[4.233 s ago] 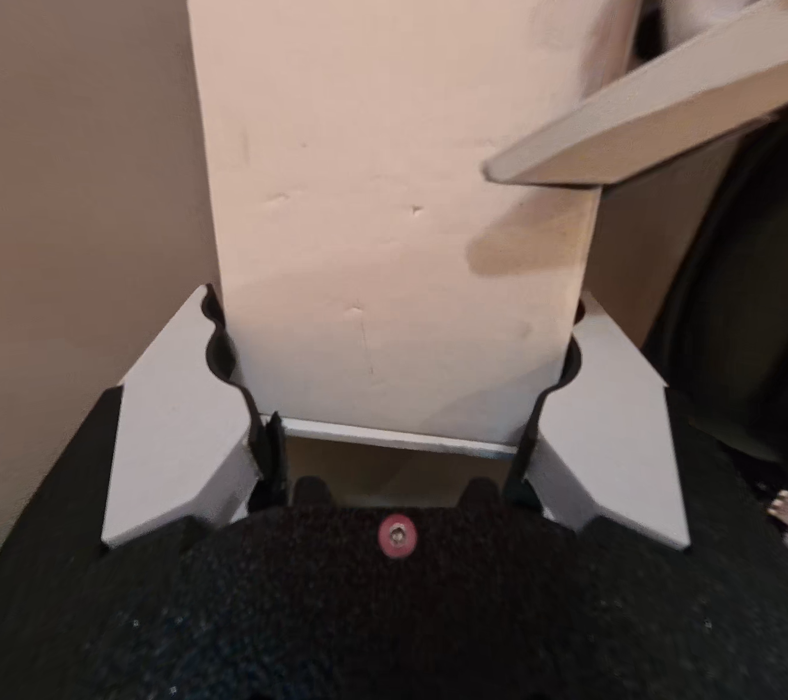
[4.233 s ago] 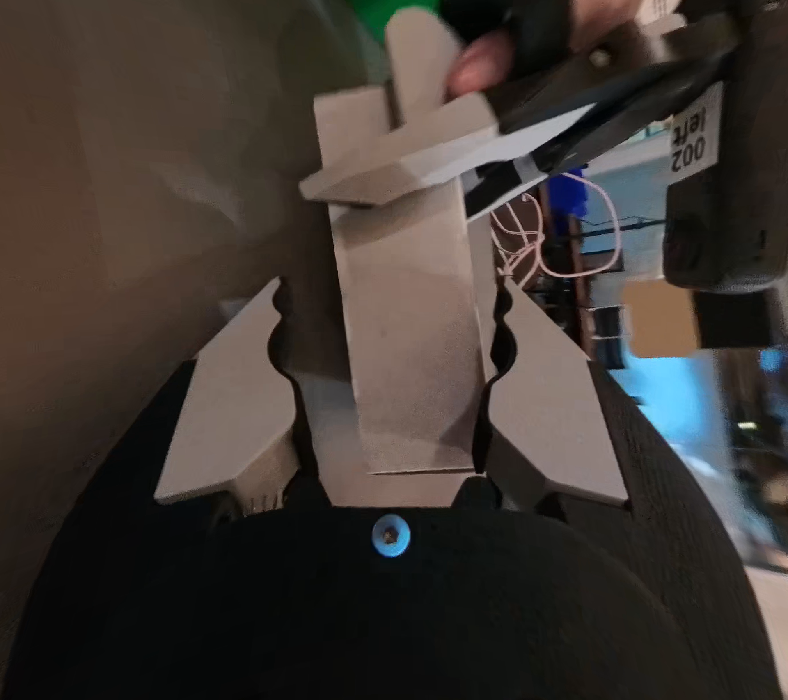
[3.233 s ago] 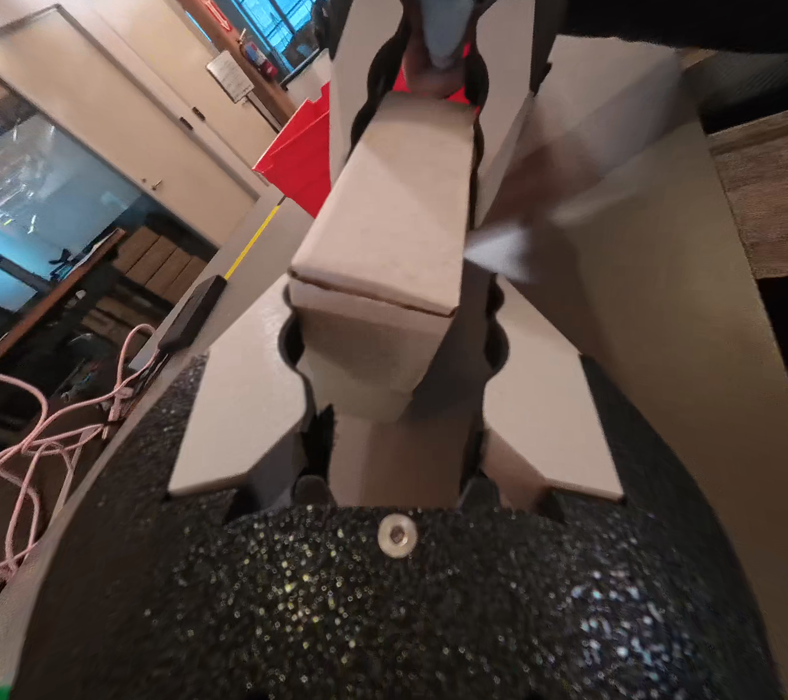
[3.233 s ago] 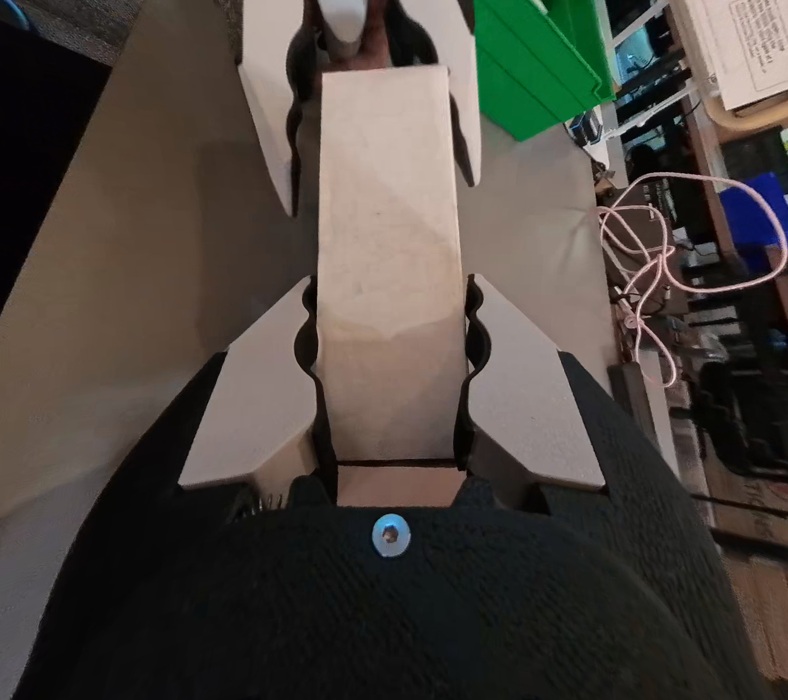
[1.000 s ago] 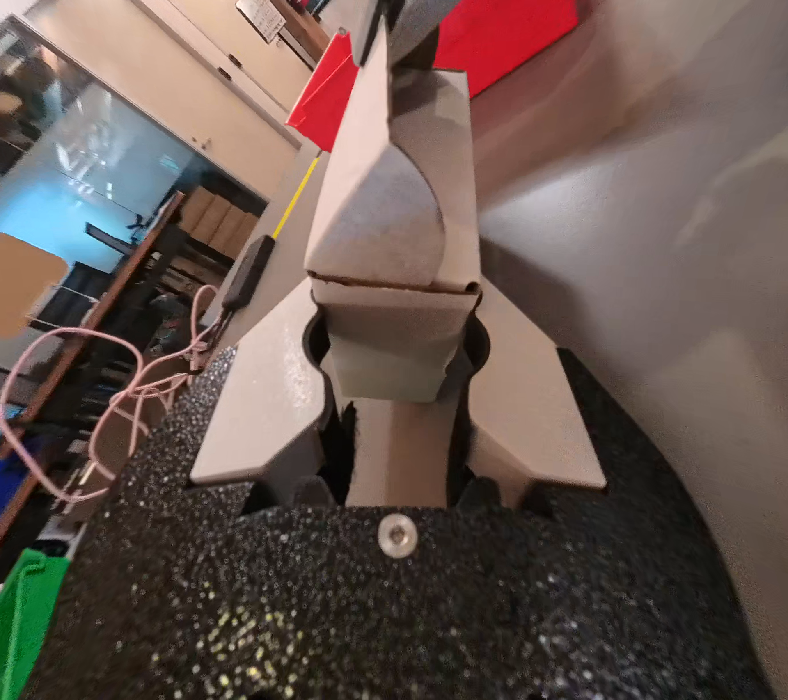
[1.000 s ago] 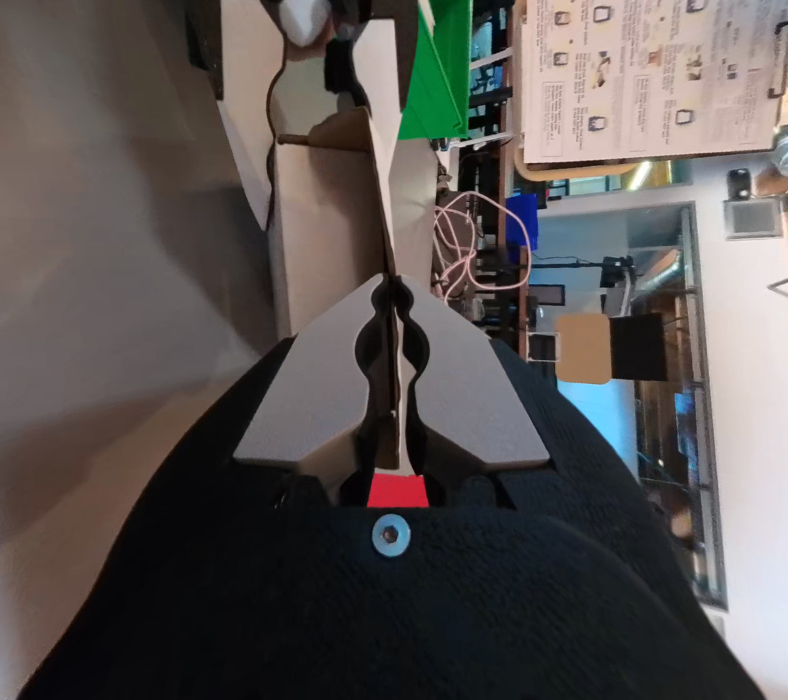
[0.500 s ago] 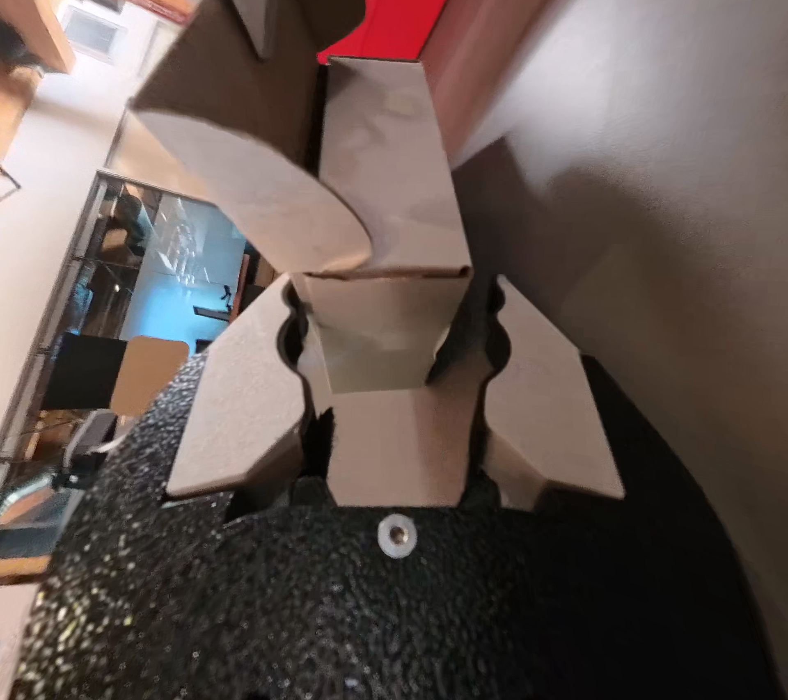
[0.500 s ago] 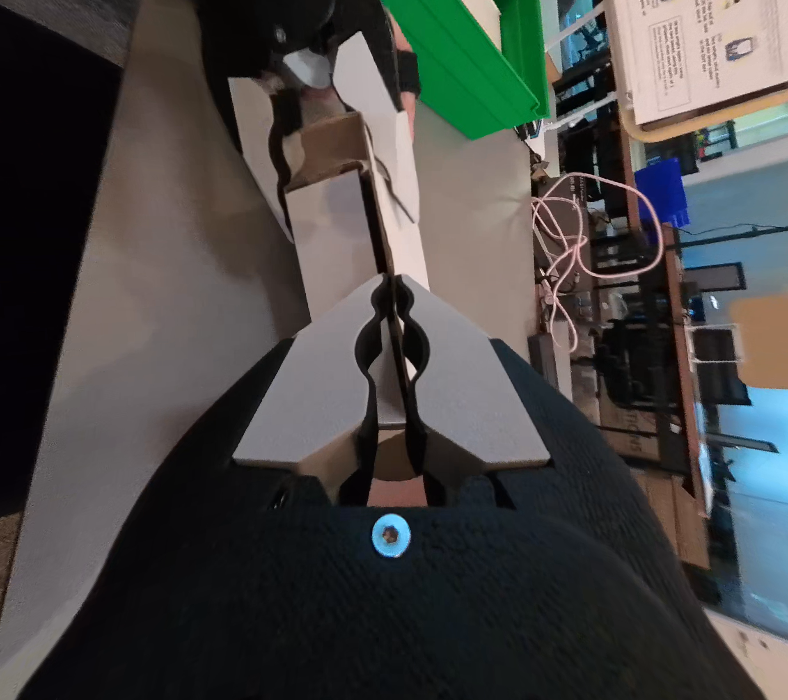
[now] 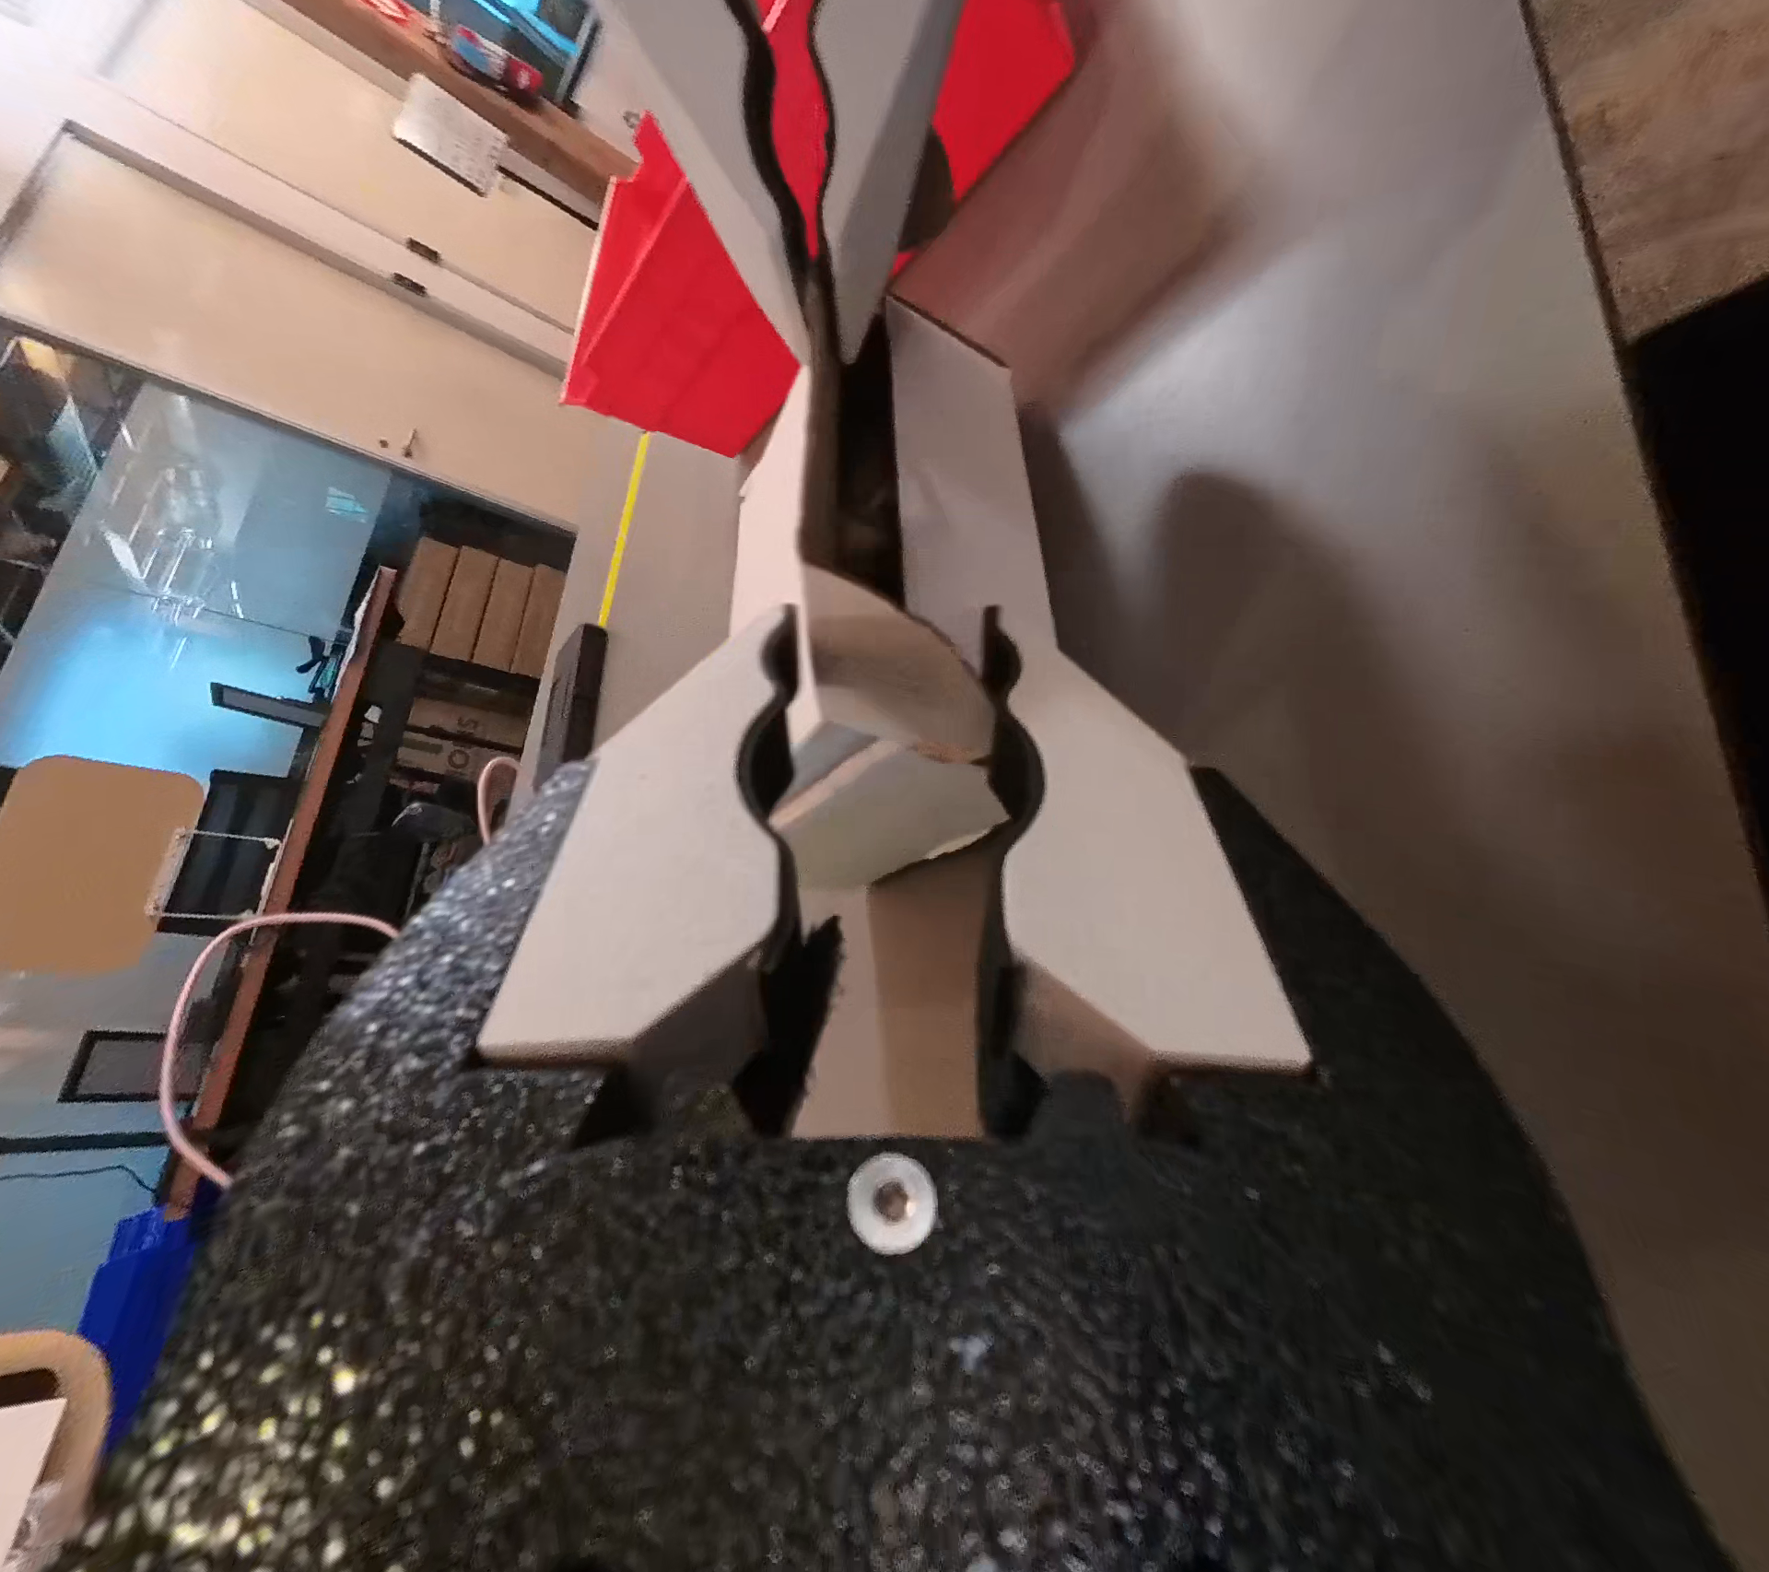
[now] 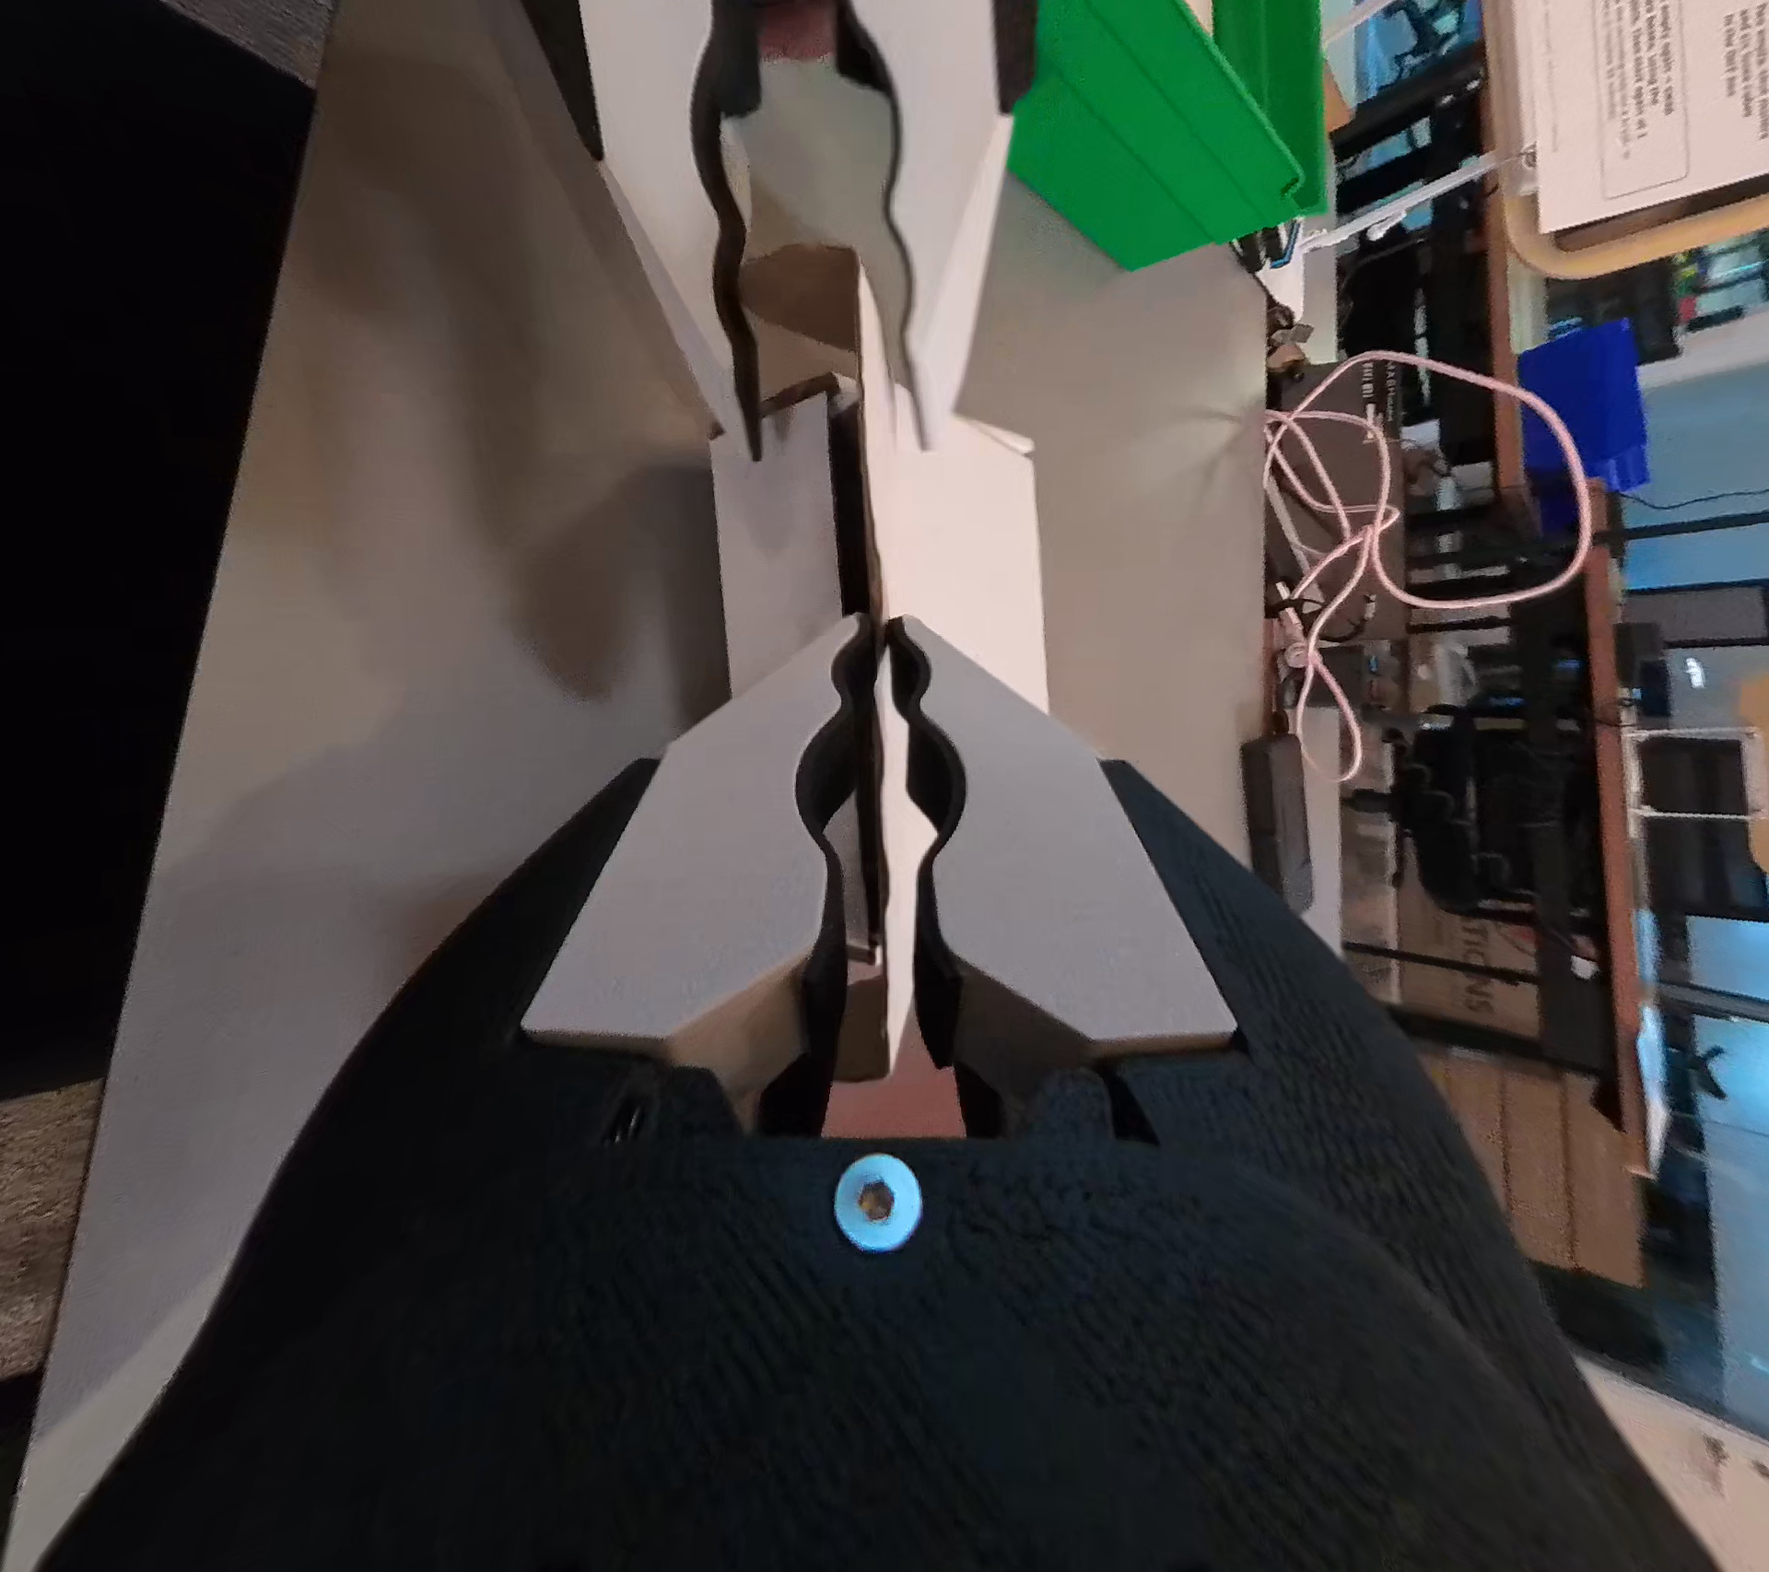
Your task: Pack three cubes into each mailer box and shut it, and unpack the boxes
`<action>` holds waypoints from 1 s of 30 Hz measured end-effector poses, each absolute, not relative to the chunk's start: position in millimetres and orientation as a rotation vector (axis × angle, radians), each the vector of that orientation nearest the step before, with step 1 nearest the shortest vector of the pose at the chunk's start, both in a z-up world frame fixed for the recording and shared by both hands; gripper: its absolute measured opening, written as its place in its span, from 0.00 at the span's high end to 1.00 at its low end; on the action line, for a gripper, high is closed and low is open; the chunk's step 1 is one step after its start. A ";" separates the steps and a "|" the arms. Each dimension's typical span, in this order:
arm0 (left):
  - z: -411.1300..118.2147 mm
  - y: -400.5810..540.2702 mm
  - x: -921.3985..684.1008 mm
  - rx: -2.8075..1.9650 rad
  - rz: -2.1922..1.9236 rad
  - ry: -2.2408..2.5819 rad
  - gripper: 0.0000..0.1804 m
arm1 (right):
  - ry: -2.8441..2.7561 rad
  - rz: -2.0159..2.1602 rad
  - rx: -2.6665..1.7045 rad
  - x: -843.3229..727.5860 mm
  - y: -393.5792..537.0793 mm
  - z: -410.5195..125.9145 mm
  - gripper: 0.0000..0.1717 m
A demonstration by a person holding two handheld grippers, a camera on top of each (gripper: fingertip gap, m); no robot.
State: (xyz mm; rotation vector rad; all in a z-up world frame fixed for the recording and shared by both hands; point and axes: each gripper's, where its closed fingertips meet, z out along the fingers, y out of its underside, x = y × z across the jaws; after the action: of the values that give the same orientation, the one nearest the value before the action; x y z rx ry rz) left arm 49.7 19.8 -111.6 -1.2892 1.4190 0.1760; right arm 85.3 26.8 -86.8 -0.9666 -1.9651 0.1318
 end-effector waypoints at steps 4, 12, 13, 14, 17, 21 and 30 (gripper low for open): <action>-106.0 18.3 55.9 -1.307 0.155 1.395 0.82 | -1.943 0.093 -0.994 92.1 30.8 -81.5 0.94; -67.7 37.4 29.1 -1.517 0.067 1.021 0.83 | -1.828 0.070 -0.733 101.1 -0.8 -31.8 0.93; -63.9 38.0 26.5 -1.528 0.060 0.987 0.83 | -1.868 0.128 -0.741 99.5 -10.8 -36.3 0.94; -61.2 38.0 24.9 -1.541 0.049 0.960 0.83 | -1.914 0.168 -0.760 97.7 -18.0 -43.2 0.93; -54.1 36.0 22.7 -1.563 0.012 0.909 0.83 | -2.018 0.139 -0.856 89.8 -15.7 -71.3 0.85; -44.0 30.4 21.3 -1.564 -0.033 0.874 0.83 | -2.117 -0.038 -1.006 80.9 11.7 -116.9 0.74; -9.9 38.3 -24.8 -1.485 0.046 0.637 0.92 | -2.238 -0.133 -1.138 89.0 31.2 -157.0 0.92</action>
State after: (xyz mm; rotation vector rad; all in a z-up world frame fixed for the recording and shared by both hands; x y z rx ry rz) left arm -24.8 38.3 -9.9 -1.4849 0.6371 0.0459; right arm 89.0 31.2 -157.0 -1.1377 -2.2378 -0.1328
